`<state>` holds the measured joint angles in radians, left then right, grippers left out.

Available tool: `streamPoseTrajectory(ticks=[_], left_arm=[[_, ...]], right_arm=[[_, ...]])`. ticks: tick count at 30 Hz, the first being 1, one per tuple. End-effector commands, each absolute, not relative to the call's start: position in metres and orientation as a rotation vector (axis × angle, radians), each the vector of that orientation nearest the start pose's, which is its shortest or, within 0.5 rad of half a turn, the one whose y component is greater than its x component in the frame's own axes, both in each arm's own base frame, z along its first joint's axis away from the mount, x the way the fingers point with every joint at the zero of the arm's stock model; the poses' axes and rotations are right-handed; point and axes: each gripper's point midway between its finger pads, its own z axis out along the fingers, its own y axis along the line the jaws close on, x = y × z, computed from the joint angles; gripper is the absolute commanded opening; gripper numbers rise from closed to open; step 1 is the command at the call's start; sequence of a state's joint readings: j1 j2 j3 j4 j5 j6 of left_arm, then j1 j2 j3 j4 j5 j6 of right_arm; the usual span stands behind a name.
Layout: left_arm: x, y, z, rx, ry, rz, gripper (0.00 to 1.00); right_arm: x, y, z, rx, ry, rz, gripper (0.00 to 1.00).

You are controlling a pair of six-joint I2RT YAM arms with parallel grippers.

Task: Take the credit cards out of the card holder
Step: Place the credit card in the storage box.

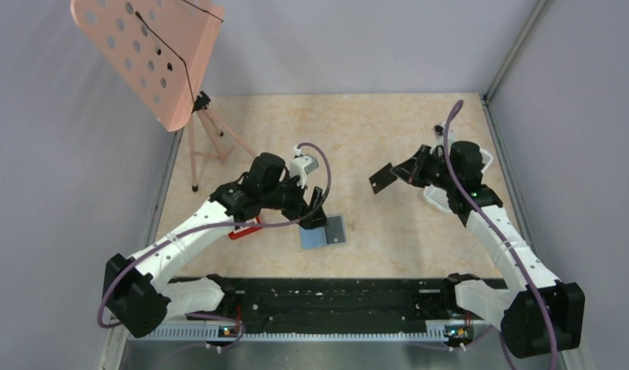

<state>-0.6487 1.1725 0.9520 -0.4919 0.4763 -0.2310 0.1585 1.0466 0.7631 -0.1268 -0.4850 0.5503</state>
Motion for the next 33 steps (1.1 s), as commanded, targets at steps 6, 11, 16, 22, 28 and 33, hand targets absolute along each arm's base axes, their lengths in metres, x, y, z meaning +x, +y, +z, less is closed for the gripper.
streamPoseTrajectory(ticks=[6,11,16,22,28,33], left_arm=[[0.252,-0.166,0.202,0.346,2.159,-0.33,0.99],[0.246,-0.155,0.188,0.333,2.203,-0.273,0.99],[0.246,-0.161,0.192,0.358,2.173,-0.317,0.99],[0.245,-0.152,0.194,0.353,2.145,-0.281,0.99],[0.247,-0.146,0.195,0.339,2.135,-0.244,0.99],[0.245,-0.15,0.191,0.369,2.15,-0.262,0.99]], right_arm=[[0.344,0.006,0.246,0.513,1.799,0.224,0.0],[0.346,-0.05,0.258,0.597,1.721,-0.021,0.0],[0.355,-0.092,0.25,0.673,1.697,-0.096,0.0],[0.375,-0.117,0.227,0.732,1.681,-0.067,0.0],[0.391,-0.126,0.223,0.73,1.56,-0.013,0.0],[0.409,-0.125,0.2,0.753,1.628,0.101,0.0]])
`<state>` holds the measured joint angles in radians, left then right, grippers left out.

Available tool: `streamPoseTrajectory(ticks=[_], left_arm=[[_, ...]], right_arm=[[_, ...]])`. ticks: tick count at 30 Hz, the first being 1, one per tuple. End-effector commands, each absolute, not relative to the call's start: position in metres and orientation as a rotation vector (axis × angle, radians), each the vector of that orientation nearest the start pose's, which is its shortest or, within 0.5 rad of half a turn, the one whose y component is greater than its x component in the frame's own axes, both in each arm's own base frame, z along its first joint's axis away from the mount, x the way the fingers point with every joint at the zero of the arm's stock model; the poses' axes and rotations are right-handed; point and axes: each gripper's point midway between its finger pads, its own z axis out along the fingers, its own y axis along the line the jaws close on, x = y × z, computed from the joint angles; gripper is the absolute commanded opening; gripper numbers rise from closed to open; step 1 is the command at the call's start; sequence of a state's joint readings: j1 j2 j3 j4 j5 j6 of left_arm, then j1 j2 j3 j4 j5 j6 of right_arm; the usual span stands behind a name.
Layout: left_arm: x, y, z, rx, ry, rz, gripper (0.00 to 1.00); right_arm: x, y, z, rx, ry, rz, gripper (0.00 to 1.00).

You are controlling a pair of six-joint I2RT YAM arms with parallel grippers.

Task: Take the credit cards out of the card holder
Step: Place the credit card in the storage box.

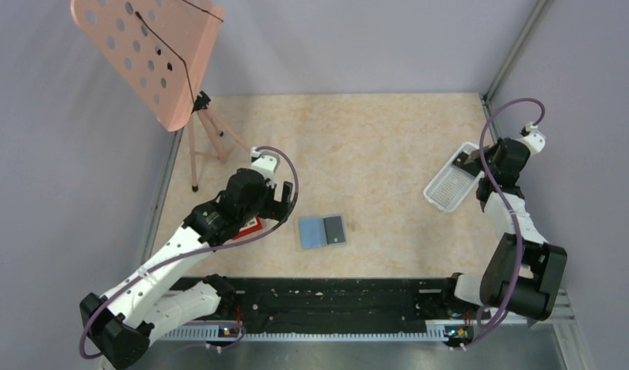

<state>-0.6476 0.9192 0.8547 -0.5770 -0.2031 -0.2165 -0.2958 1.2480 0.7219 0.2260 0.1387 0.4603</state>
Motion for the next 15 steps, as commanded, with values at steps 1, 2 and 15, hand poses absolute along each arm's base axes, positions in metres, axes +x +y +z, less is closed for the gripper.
streamPoseTrajectory(ticks=[1,2,15], left_arm=[[0.245,-0.15,0.192,0.367,2.149,-0.261,0.99],[0.245,-0.149,0.192,0.367,2.147,-0.258,0.99],[0.244,-0.15,0.191,0.379,2.146,-0.263,0.99]], right_arm=[[0.412,-0.125,0.198,0.748,1.637,0.116,0.0],[0.414,-0.126,0.195,0.747,1.648,0.127,0.0],[0.428,-0.14,0.156,0.719,1.685,0.334,0.0]])
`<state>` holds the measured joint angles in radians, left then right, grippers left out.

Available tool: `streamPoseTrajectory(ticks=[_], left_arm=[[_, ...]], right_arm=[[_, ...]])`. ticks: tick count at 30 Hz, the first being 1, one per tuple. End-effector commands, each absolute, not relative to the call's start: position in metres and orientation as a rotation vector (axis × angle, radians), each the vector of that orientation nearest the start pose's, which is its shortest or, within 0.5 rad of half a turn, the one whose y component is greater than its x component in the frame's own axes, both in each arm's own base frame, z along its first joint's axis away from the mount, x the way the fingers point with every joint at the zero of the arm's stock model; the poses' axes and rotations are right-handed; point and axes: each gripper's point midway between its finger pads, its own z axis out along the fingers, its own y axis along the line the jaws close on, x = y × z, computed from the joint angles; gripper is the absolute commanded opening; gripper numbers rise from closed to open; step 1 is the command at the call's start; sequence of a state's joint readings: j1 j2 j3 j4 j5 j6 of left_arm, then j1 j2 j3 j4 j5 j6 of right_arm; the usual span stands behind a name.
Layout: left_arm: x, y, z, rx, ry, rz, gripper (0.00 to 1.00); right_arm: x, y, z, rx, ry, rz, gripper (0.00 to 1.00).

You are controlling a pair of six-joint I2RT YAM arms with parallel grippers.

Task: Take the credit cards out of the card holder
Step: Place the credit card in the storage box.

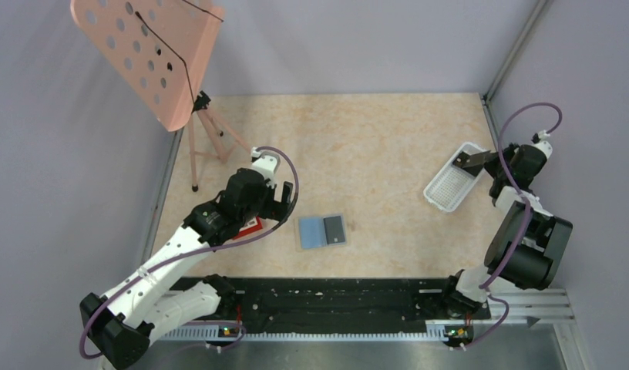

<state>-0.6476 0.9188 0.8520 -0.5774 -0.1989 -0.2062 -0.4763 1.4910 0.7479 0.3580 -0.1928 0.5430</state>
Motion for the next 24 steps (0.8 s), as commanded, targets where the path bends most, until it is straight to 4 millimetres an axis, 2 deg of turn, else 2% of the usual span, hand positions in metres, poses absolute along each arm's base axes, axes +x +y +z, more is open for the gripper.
streamPoseTrajectory(ticks=[1,12,24], left_arm=[[0.244,-0.15,0.19,0.38,2.148,-0.263,0.99],[0.244,-0.154,0.186,0.393,2.163,-0.274,0.99],[0.245,-0.153,0.184,0.394,2.171,-0.259,0.99]], right_arm=[[0.43,-0.139,0.154,0.714,1.683,0.347,0.0],[0.437,-0.147,0.128,0.798,1.672,0.354,0.0],[0.44,-0.153,0.109,0.879,1.652,0.38,0.0]])
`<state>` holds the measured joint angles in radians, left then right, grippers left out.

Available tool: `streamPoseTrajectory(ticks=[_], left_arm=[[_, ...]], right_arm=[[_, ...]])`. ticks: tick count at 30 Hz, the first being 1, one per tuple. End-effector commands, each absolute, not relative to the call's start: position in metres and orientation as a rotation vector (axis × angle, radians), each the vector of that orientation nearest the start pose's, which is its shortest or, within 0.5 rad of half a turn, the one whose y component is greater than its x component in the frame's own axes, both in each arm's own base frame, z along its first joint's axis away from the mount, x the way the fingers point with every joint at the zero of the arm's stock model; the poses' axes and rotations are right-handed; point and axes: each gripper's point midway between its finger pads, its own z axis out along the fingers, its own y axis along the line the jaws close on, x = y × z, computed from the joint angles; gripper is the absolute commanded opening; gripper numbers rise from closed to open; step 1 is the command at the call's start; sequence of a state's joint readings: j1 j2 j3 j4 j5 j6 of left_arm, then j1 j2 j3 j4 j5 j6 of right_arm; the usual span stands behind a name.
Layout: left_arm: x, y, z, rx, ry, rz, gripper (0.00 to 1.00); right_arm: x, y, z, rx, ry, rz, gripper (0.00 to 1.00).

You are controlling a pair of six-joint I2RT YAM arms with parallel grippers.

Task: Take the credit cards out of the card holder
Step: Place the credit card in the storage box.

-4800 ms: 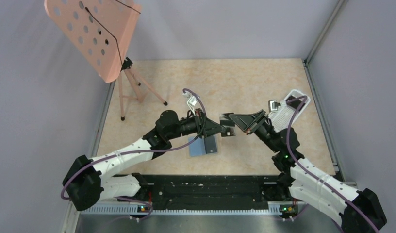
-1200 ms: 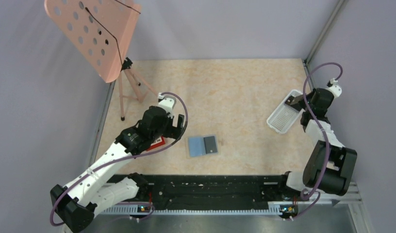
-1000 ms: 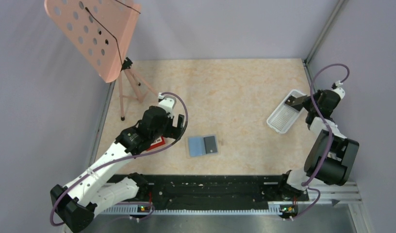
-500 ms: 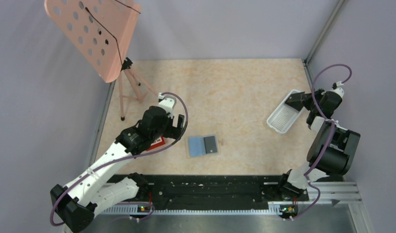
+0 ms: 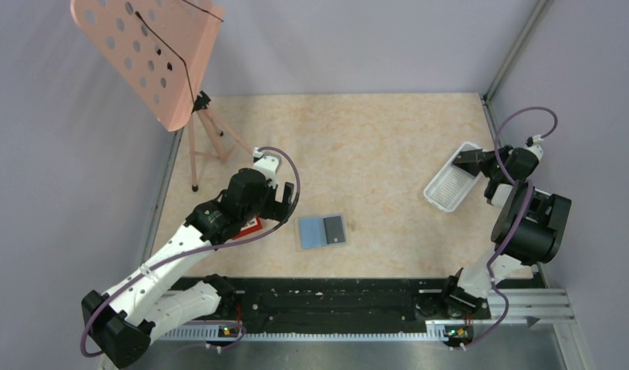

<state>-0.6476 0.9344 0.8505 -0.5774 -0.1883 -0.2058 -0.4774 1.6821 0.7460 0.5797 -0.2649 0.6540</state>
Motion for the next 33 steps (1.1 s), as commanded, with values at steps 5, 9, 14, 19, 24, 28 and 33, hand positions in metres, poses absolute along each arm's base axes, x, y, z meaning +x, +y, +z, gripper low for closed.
streamPoseTrajectory(ticks=[5,9,14,19,24,28,33], left_arm=[[0.246,-0.153,0.183,0.397,2.173,-0.259,0.99],[0.246,-0.153,0.184,0.394,2.17,-0.257,0.99],[0.246,-0.153,0.185,0.395,2.168,-0.262,0.99],[0.246,-0.151,0.186,0.389,2.164,-0.251,0.99],[0.245,-0.152,0.186,0.394,2.163,-0.256,0.99],[0.246,-0.152,0.185,0.394,2.166,-0.252,0.99],[0.246,-0.151,0.185,0.391,2.165,-0.252,0.99]], right_arm=[[0.44,-0.155,0.104,0.896,1.652,0.385,0.0],[0.439,-0.149,0.099,0.888,1.67,0.411,0.0],[0.433,-0.151,0.089,0.926,1.678,0.39,0.07],[0.432,-0.153,0.086,0.95,1.684,0.383,0.15],[0.435,-0.156,0.092,0.94,1.699,0.366,0.24],[0.432,-0.158,0.093,0.957,1.72,0.347,0.26],[0.427,-0.165,0.093,0.996,1.747,0.288,0.27]])
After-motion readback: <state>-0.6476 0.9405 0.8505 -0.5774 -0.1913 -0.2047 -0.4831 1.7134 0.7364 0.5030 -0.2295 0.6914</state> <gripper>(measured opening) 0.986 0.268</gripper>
